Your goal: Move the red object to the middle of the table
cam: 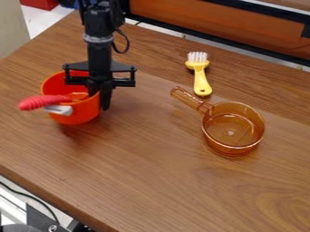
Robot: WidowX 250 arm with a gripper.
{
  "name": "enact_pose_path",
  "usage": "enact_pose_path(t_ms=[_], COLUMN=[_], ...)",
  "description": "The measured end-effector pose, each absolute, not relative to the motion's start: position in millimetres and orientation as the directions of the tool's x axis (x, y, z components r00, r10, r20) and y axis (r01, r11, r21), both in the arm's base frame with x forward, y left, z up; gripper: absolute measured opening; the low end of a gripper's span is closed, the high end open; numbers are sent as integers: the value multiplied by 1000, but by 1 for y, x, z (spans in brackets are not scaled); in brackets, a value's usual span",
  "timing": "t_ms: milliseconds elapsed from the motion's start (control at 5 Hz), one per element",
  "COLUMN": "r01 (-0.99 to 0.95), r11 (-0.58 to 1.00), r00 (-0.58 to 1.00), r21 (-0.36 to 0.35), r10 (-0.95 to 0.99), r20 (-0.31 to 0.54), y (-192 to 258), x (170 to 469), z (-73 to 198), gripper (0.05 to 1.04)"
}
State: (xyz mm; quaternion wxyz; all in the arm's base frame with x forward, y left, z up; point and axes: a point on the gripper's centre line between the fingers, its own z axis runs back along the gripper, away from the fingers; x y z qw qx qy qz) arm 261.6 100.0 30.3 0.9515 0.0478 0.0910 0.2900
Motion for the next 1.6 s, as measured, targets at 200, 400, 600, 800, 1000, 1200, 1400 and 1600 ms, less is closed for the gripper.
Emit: enact_pose_path(t_ms=[200,400,600,800,1000,1200,1400,1600], r01=[-552,-551,-555,-518,-438,-398,-403,-365], r11=[800,775,751,790,842,888,893,916], r00=[783,755,741,796,850,876,874,897], r21=[235,311,359,330,316,232,200,169], r10=[594,621,642,586,502,442,441,394], r20=[-185,-211,-198,-154,-160,-191,-205,-199], y=[102,104,104,96,80,56,32,7], x=[252,253,249,243,240,240,240,232], z=[38,47,45,40,41,49,52,54], gripper=[58,58,58,58,58,58,58,58])
